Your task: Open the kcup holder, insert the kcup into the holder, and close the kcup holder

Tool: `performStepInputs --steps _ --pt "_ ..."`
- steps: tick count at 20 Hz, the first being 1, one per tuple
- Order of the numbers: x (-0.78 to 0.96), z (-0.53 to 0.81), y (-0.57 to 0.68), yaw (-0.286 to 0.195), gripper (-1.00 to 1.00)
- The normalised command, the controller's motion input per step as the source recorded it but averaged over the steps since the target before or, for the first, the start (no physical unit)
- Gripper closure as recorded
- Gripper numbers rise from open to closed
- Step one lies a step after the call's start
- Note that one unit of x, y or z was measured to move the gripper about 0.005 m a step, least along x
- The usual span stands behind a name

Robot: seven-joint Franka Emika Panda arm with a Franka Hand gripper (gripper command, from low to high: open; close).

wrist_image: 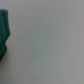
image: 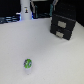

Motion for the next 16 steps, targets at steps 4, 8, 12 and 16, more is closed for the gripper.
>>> performStepInputs --steps 4,8,12,16 --pt "-0.08 0.07 0.79 -0.186 -1.0" --pt "-0.04 0.03 0.82 -0.192 -1.0" --pt "-0.03 0.0 0.84 -0.184 -1.0" --pt "-0.06 -0.04 0.84 -0.183 -1.0"
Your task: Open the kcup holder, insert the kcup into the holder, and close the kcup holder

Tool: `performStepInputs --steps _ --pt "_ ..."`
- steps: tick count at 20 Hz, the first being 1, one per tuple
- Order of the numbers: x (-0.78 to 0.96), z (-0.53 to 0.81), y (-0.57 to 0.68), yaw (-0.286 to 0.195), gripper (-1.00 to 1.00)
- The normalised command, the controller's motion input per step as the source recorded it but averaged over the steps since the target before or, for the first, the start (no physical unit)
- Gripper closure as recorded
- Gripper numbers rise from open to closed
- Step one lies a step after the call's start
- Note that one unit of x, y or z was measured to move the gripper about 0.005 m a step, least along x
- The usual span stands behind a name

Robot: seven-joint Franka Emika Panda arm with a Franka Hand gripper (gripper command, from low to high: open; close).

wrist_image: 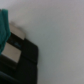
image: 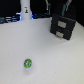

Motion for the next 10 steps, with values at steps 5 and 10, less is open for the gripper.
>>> performStepInputs --steps 5,10 --pt "-0.17 -0.11 0.74 -0.175 -1.0" --pt "-0.18 -0.18 0.62 -0.165 -1.0"
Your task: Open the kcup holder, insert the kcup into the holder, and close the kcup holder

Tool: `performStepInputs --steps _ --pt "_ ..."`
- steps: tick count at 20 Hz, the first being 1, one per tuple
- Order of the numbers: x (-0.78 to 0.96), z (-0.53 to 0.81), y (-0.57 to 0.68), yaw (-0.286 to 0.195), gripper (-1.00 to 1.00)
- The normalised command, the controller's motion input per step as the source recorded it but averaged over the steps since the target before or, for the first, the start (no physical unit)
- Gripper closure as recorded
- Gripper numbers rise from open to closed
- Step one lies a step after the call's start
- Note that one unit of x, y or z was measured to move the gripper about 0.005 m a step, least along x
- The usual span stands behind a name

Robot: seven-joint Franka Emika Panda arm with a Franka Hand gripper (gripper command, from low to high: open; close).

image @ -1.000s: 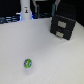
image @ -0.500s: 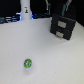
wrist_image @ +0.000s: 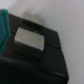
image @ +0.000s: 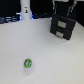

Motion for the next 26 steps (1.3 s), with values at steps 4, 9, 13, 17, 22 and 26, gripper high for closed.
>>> performStepInputs --steps 4,9,13,17,22,26 --pt "-0.16 -0.22 0.57 -0.161 -1.0" --pt "-0.15 -0.25 0.51 -0.151 -1.0" --pt "-0.13 -0.31 0.41 -0.144 -1.0" --pt "-0.19 -0.36 0.27 -0.149 -1.0" --pt "-0.35 -0.38 0.13 -0.149 -1.0" --pt "-0.49 -0.43 0.02 -0.045 -1.0"
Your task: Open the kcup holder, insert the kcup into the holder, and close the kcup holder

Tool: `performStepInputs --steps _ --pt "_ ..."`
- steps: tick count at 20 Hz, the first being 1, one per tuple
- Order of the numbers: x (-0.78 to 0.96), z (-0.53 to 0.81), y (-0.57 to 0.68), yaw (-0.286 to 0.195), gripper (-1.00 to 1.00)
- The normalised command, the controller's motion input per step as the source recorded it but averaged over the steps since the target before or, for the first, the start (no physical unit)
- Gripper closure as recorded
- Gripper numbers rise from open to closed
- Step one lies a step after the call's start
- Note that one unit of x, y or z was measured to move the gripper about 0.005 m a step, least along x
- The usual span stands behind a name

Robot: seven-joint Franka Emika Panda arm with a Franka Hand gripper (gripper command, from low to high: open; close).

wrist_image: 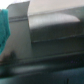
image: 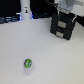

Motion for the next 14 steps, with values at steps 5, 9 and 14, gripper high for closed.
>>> performStepInputs --steps 5,9,14 --pt "-0.49 -0.41 0.04 0.001 -1.0" --pt "-0.44 -0.39 0.04 0.026 -1.0" --pt "-0.15 -0.13 0.04 0.012 -1.0"
